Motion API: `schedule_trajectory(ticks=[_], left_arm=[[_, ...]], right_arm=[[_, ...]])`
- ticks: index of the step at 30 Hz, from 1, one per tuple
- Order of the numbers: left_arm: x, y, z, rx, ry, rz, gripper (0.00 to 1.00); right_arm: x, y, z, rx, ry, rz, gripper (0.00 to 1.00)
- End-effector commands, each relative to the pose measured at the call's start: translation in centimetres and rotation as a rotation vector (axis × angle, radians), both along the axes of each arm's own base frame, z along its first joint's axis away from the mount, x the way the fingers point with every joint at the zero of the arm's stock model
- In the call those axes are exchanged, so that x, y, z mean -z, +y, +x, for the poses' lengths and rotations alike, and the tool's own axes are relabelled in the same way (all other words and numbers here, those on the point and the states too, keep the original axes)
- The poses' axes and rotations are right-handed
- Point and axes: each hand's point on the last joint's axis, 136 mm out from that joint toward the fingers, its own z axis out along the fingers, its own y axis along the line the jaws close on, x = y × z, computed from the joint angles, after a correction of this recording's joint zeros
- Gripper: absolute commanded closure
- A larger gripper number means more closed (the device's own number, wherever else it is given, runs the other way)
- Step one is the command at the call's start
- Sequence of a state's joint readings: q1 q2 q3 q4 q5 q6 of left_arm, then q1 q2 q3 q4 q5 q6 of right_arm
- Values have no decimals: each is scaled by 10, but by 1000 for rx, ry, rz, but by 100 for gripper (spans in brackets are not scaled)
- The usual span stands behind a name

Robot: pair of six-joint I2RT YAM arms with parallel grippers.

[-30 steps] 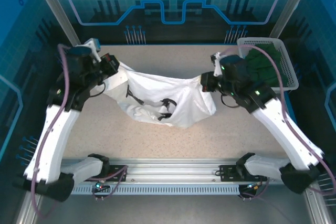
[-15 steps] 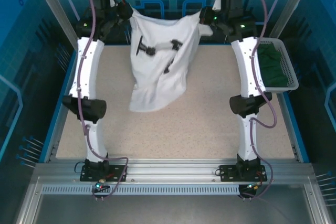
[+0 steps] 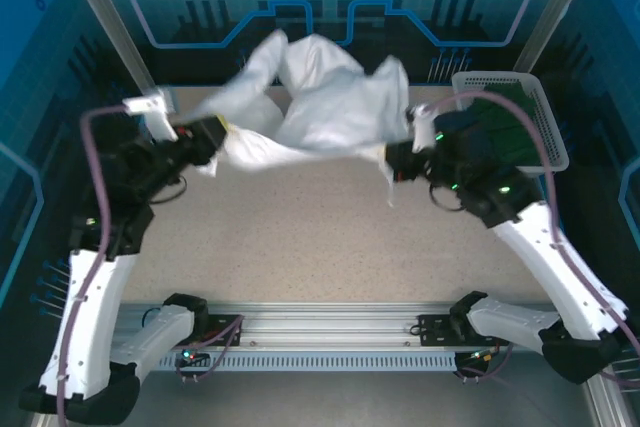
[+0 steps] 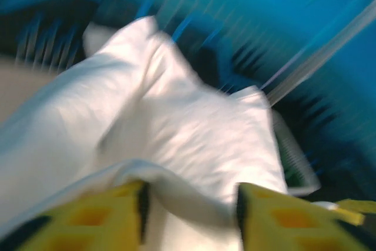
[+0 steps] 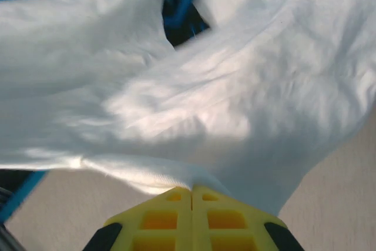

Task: Fold and stack the t-shirts

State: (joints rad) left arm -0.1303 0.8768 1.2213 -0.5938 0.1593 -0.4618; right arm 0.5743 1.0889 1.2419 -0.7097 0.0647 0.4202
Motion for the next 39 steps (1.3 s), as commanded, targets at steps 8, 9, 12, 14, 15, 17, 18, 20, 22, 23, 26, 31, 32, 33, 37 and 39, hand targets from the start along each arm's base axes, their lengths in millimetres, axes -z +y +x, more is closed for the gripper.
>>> schedule_trajectory(ticks=[8,9,12,14,15,17,18,20,22,23,26,31,32,33,37,39], left_arm=[[111,85,-27,-491,356,127,7],[115,75,-13,-454,376,104,7],[135,55,26,-381,479,79,17],[155,47,48,-354,571,87,21],[164,41,57,-333,617,90,25],[182,26,75,-273,685,91,27],[192,17,81,-246,722,82,26],[212,-1,90,-190,775,89,23],[234,-11,98,-173,846,128,21],[242,-16,101,-158,867,136,21],[261,-32,112,-116,933,141,20],[265,-56,141,-20,899,331,13],[269,-57,147,-10,903,360,14],[275,-59,153,10,911,382,14],[292,-71,174,108,903,428,19],[299,-70,182,119,897,466,17]], right_arm=[[60,-37,-21,168,171,-29,17],[55,-38,-7,191,169,-27,17],[63,-26,36,202,240,-86,19],[81,-16,66,204,295,-181,25],[94,-7,83,188,316,-228,28],[121,5,112,187,364,-300,34],[136,12,128,174,382,-319,37],[160,28,154,156,411,-322,39],[181,45,180,132,438,-279,43],[192,53,190,120,457,-257,45],[225,76,212,72,512,-229,49],[264,75,229,104,560,-268,50],[269,71,229,122,578,-263,51],[275,63,230,148,596,-257,51],[295,26,229,263,668,-213,55],[303,7,225,320,698,-192,56]])
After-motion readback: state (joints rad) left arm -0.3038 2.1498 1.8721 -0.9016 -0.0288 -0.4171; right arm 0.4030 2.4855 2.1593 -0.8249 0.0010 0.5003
